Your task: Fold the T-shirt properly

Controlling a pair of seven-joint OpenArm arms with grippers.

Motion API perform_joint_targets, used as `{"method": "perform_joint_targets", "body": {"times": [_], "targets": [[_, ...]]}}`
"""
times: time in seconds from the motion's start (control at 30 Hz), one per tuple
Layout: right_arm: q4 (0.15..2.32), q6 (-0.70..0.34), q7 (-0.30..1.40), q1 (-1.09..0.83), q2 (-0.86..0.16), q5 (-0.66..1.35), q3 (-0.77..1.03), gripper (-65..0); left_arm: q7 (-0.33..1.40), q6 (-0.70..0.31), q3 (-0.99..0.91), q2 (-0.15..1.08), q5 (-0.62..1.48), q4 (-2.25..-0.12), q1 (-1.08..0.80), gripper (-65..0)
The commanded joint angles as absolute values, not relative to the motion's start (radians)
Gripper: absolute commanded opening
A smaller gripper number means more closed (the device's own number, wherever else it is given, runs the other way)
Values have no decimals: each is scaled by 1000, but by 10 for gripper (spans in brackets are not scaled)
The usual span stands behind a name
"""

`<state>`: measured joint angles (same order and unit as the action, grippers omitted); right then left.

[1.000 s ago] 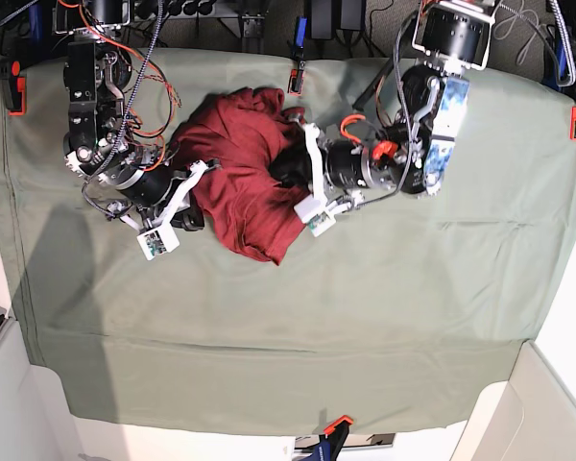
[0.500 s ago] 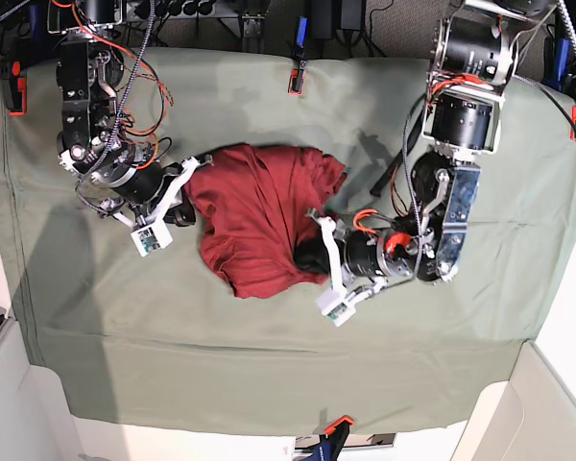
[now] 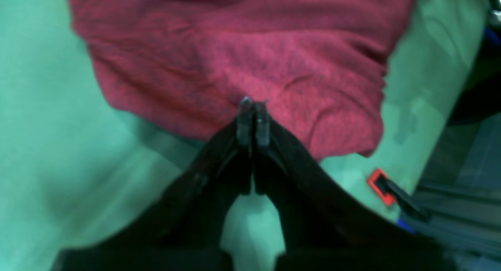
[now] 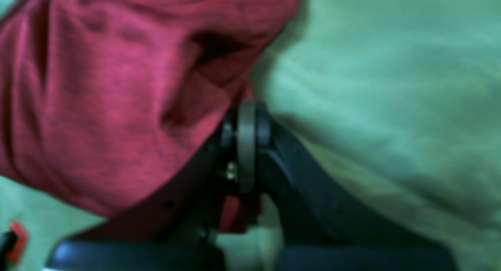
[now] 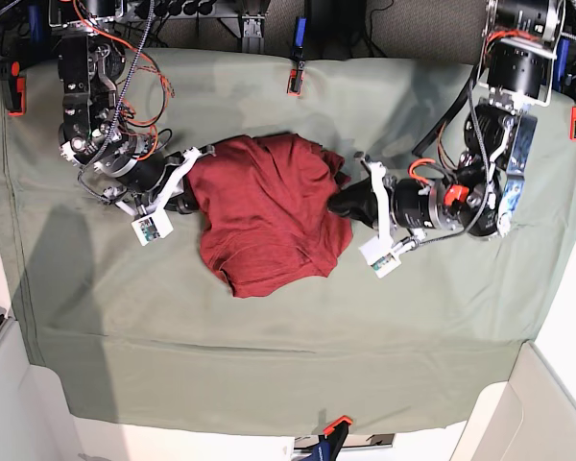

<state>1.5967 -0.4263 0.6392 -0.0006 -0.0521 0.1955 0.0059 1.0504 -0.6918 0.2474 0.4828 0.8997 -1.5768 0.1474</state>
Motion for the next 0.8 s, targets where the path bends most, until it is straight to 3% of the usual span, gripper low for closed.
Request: {"method": "perform_joint_targets", "body": {"times": [0.0, 0.1, 0.37, 0.77], "targets": [[1612, -436, 619, 3, -51, 221, 2, -650, 1035, -698, 241, 495, 925, -1618, 151, -650], [1612, -480, 619, -23, -49, 236, -23, -650, 1038, -698, 218, 506, 925, -1709, 78, -650], [1613, -479, 627, -50, -49, 242, -169, -650, 1037, -698, 3, 549, 955, -1942, -135, -650], [1680, -467, 674, -64, -17, 202, -168, -650, 1045, -698, -257, 549, 1010, -1964, -244, -650]]}}
